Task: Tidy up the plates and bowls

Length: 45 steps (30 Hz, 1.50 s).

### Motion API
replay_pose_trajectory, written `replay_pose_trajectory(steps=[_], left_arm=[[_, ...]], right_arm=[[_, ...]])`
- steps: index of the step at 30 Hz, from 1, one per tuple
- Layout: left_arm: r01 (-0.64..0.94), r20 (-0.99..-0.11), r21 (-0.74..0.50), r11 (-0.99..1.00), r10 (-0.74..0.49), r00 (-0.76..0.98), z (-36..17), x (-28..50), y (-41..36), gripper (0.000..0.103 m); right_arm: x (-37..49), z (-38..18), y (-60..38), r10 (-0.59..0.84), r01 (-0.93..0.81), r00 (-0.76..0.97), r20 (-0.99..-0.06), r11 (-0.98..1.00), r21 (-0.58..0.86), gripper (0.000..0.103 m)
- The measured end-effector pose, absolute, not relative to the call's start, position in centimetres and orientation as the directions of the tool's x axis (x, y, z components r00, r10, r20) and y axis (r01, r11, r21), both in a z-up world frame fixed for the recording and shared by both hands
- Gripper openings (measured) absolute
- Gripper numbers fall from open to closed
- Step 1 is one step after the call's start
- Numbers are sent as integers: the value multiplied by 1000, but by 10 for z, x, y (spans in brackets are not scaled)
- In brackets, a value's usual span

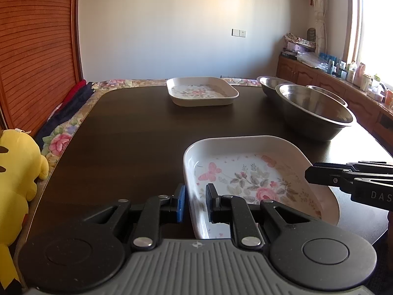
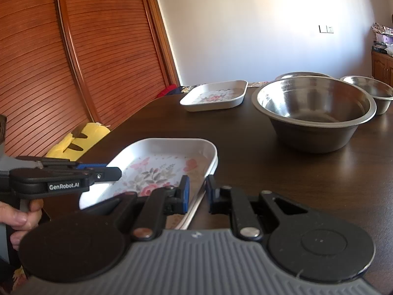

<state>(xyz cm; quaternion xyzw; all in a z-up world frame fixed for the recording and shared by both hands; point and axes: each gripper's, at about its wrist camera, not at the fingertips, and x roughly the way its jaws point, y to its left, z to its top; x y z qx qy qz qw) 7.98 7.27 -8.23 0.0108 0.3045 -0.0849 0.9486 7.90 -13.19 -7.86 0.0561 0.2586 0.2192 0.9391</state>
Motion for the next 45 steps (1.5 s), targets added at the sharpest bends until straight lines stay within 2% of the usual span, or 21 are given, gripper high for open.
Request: replay_pose_trajectory(steps=[15,24,33,37,45], left_arm=[[170,-566,-34,985,-159,809,-76,78,73,18],[184,-529,-15,983,-164,833,-52,87,72,19],[178,-516,16,984,-144,844,-29,126,72,22],[173,-522,32,984,-131,843,-24,151,74,22],[160,-538,33,987,-117,834,-20,200,84,25]], right_arm=[[78,-74,-134,430,-376,784,-448,903,209,17],[84,-46,-139,416,-393,812,-408,908,145,17],[118,-9,-132,448,-450,802,-395,888,94,17],[142,1,-130,455,-467,793,-406,881,75,22],[188,10,-127,458,-486,765,-453,872,61,22]])
